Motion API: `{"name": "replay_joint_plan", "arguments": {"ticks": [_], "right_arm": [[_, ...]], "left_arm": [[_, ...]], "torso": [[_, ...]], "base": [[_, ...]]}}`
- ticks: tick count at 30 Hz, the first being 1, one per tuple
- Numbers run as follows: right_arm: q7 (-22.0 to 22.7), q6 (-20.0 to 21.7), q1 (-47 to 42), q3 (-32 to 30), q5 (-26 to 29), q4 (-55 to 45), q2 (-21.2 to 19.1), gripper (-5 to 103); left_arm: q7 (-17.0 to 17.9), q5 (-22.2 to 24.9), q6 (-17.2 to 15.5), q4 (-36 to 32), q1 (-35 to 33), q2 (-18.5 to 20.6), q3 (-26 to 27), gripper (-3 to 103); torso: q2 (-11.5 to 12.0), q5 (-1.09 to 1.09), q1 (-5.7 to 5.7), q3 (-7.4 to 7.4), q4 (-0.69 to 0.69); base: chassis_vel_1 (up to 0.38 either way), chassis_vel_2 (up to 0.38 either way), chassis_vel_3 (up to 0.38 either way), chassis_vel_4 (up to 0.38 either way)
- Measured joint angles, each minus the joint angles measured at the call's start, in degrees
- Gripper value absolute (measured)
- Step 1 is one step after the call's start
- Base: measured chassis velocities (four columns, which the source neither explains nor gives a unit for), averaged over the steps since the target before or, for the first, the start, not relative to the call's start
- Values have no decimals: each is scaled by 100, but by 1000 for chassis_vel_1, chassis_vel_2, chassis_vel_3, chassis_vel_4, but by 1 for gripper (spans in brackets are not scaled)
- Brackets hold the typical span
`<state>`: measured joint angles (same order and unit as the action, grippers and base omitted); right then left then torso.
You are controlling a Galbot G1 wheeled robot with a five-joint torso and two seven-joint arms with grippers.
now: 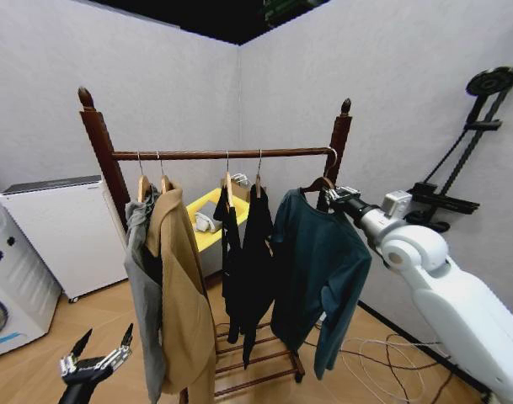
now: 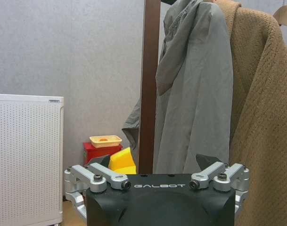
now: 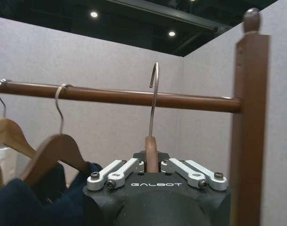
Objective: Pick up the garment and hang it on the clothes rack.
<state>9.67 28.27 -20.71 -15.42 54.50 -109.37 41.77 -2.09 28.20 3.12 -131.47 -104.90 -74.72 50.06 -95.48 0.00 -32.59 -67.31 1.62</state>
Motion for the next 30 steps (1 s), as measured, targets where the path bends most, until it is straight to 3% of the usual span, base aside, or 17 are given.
{"name": "replay_joint_plan", "arguments": {"ticks": [5, 10, 12, 19, 30], "right_arm": [[175, 140, 1187, 948, 115, 536, 386, 9], [210, 233, 1495, 1236, 108, 848, 500, 9], [214, 270, 1854, 1555, -20, 1395, 643, 9], [111, 323, 2240, 1890, -131, 1868, 726, 9], [125, 501, 2431, 2225, -95, 1668, 791, 9]], "left_arm": [[1, 0, 0, 0, 0, 0, 0, 100], [1, 0, 0, 0, 0, 0, 0, 100], [2, 0, 0, 0, 0, 0, 0, 100], [1, 0, 0, 0, 0, 0, 0, 100], [1, 0, 0, 0, 0, 0, 0, 100]], "torso": [[0, -2, 0, 0, 0], [0, -1, 0, 0, 1], [0, 1, 0, 0, 1], [0, 0, -1, 0, 2], [0, -1, 0, 0, 0]], "base": [[0, 0, 0, 0], [0, 0, 0, 0], [0, 0, 0, 0], [0, 0, 0, 0], [0, 0, 0, 0]]}}
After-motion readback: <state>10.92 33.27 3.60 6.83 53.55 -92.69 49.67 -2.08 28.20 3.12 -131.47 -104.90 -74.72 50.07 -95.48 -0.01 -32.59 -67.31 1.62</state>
